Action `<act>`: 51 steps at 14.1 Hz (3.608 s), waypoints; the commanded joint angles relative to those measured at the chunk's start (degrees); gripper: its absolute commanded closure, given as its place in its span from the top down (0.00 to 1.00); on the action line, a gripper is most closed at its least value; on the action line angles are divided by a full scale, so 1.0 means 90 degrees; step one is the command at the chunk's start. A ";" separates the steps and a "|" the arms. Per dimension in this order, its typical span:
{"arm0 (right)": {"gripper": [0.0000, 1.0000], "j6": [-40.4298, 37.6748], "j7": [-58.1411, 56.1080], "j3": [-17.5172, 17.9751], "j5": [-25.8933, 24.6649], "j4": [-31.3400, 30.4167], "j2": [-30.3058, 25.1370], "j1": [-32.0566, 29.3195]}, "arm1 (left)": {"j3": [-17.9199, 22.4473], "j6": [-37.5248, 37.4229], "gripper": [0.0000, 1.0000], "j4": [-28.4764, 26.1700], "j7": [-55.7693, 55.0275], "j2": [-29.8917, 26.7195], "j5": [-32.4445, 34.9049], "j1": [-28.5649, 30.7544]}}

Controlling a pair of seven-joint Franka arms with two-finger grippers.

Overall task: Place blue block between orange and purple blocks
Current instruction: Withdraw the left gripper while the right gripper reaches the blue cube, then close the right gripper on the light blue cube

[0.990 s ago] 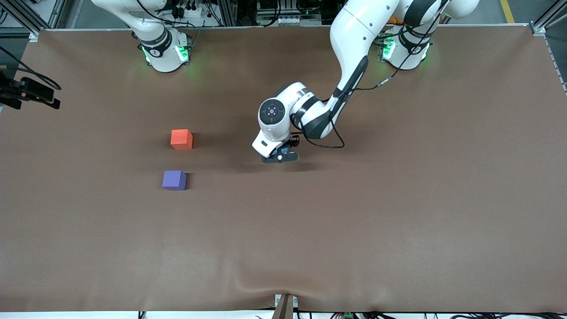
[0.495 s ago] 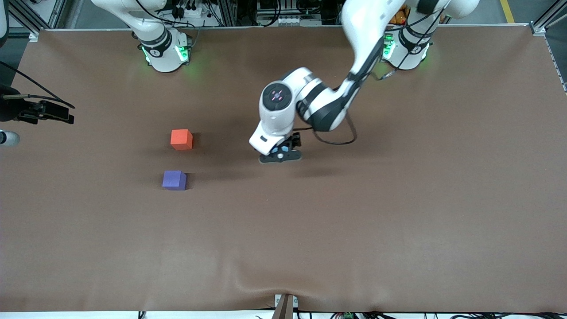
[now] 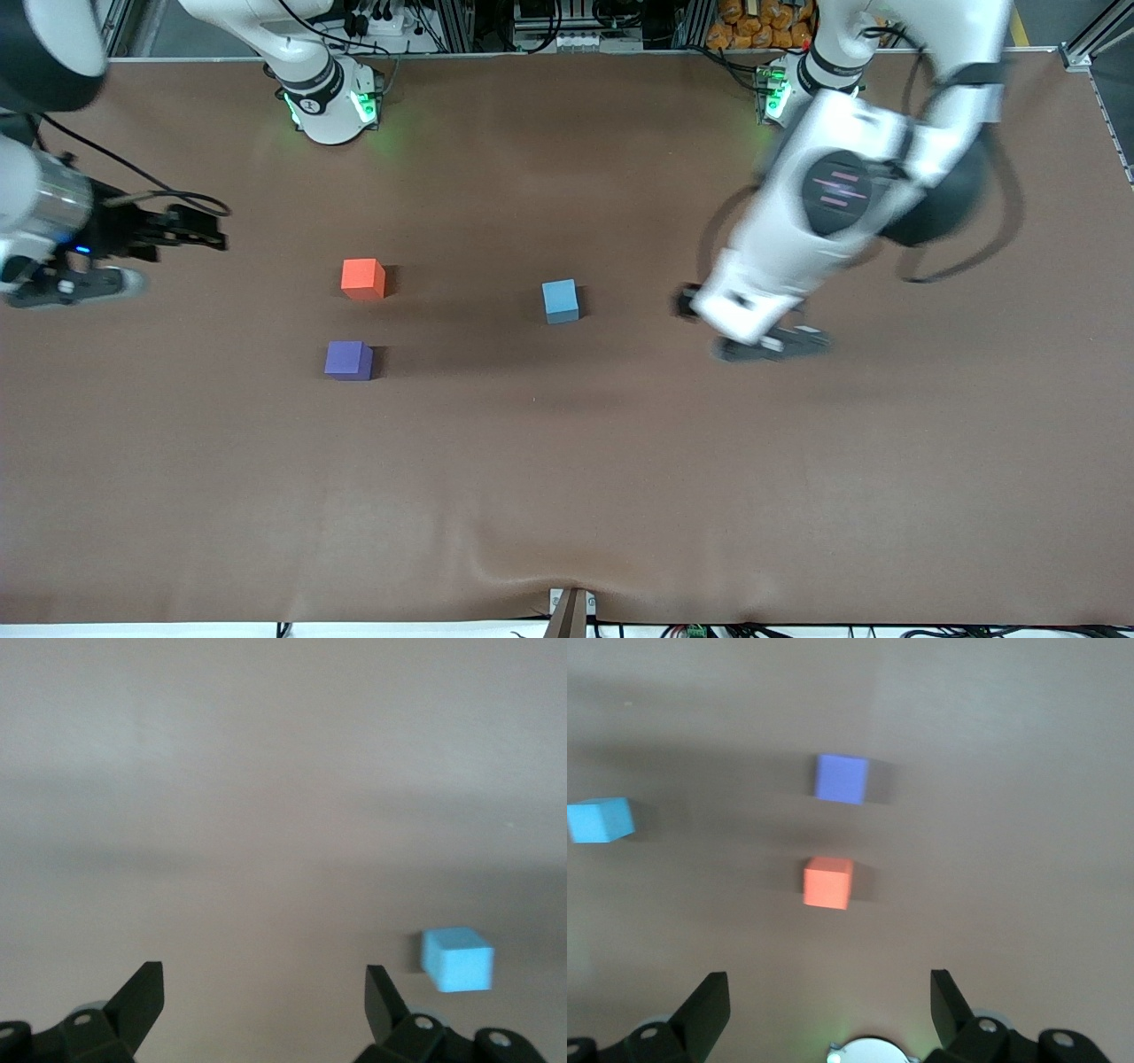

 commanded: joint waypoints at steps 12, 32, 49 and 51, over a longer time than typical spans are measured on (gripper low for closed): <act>1.00 0.2444 0.1753 -0.0039 0.0156 0.0090 0.1811 0.2723 | -0.0153 0.0937 1.00 -0.2868 0.2622 -0.2365 0.0980 0.1438; 1.00 0.5180 0.3404 -0.0029 0.0361 -0.0533 0.3259 0.4201 | -0.0387 -0.0988 1.00 -0.1862 0.2272 -0.3099 0.0387 0.2141; 1.00 0.5231 0.4019 -0.0029 0.0576 -0.0652 0.3494 0.4484 | -0.0632 -0.1252 1.00 -0.1638 0.2624 -0.3168 0.0359 0.2200; 1.00 0.5240 0.4019 -0.0029 0.0576 -0.0642 0.3513 0.4494 | -0.0622 -0.1252 1.00 -0.1511 0.2584 -0.3128 0.0426 0.2190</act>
